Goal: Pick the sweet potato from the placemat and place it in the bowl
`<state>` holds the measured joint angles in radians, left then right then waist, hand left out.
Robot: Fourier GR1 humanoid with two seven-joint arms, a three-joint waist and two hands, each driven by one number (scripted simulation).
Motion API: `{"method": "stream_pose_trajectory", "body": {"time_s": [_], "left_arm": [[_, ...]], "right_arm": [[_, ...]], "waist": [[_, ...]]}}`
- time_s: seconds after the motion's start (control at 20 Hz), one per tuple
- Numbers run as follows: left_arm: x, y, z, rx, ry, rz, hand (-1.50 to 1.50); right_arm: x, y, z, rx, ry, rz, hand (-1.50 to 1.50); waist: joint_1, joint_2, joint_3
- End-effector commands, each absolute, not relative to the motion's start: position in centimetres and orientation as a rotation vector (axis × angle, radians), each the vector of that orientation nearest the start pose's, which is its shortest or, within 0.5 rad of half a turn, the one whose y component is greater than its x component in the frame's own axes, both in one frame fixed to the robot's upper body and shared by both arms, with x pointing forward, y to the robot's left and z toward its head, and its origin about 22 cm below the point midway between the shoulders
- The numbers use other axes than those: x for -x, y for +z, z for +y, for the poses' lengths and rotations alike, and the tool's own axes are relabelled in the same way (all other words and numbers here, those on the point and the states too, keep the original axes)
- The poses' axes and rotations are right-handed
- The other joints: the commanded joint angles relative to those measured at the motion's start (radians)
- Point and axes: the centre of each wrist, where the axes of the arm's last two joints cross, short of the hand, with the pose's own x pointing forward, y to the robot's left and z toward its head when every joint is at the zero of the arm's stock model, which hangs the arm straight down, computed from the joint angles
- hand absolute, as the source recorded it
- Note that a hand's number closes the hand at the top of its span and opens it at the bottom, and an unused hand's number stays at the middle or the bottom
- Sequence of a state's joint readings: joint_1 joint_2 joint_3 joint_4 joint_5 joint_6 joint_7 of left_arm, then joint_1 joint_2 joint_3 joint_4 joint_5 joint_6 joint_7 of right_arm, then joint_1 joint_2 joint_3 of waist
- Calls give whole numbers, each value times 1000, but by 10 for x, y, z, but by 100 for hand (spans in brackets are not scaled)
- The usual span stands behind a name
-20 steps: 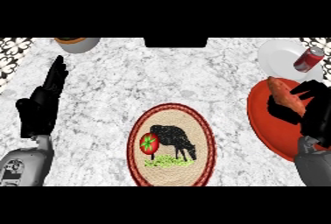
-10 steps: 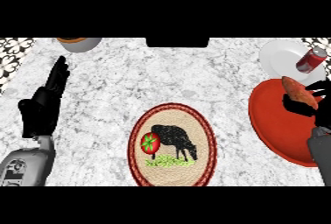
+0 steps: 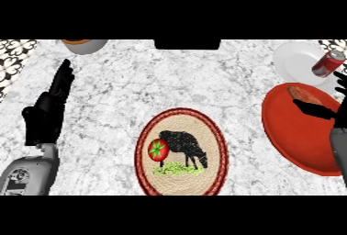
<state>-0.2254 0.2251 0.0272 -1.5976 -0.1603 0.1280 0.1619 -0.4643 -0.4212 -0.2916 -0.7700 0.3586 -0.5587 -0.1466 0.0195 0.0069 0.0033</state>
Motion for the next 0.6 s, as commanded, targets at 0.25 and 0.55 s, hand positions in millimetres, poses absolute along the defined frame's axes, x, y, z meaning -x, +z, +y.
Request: {"method": "stream_pose_trajectory", "body": {"time_s": [0.25,0.55], "left_arm": [[-286,72,265,-393,-182,-1651,0],[-285,77,275,-422,-155,-1640,0]], "right_arm": [[-306,-12,-429,1057,-178,-1543,-150],[-251,4,-450,941,-247,-1570,-150]], "waist": [[-17,-5,-2],[-37,-12,-4]]}}
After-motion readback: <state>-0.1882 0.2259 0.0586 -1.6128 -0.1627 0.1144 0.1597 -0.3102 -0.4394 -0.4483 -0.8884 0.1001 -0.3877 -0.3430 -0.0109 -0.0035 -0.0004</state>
